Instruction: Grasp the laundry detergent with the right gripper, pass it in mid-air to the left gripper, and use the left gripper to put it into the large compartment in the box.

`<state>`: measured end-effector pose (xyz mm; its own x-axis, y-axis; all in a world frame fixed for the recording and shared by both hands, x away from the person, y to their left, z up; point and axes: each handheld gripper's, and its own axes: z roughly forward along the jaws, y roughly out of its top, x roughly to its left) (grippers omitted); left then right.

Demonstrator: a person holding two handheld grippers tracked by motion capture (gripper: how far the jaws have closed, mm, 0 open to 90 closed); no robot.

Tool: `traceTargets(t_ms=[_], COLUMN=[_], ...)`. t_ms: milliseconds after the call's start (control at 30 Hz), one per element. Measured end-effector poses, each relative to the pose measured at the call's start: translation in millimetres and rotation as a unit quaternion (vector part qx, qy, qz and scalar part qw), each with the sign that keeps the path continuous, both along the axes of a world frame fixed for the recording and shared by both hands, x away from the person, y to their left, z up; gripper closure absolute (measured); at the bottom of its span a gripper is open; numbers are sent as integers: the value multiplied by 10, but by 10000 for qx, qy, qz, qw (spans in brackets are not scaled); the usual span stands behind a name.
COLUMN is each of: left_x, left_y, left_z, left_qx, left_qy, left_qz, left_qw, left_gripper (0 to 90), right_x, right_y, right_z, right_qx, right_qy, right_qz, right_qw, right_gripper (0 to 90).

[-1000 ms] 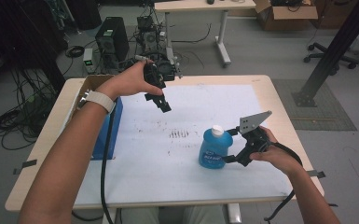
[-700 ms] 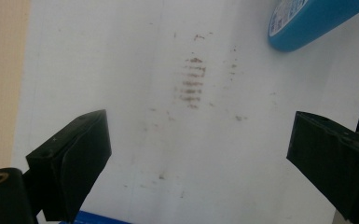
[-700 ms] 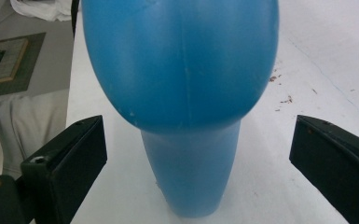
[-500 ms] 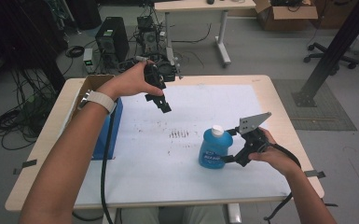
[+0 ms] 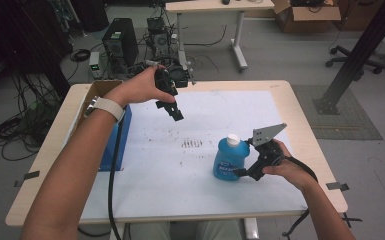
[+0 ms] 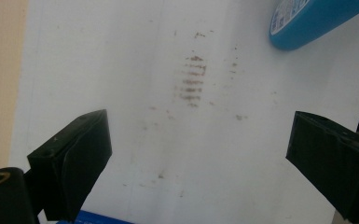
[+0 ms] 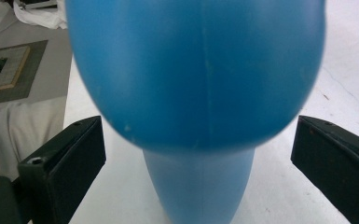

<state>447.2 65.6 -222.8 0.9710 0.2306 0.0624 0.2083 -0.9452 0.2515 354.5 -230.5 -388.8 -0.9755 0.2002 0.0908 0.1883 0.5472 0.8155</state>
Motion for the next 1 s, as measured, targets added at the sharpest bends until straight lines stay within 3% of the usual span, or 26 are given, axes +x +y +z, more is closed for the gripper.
traceTargets(t_ms=[467,1000], left_x=[-3,3], left_y=[-2,7], left_z=[0,-17], left_qx=[16,-3], left_qy=[7,12], left_qz=[1,23], left_qw=[10000,10000], left_gripper=[69,70], right_x=[5,12], right_y=[90,76], right_z=[-13,-71], right_qx=[41,250], right_qy=[-4,5], right_qz=[-43,-27], right_qw=[10000,9997], right_gripper=[39,162])
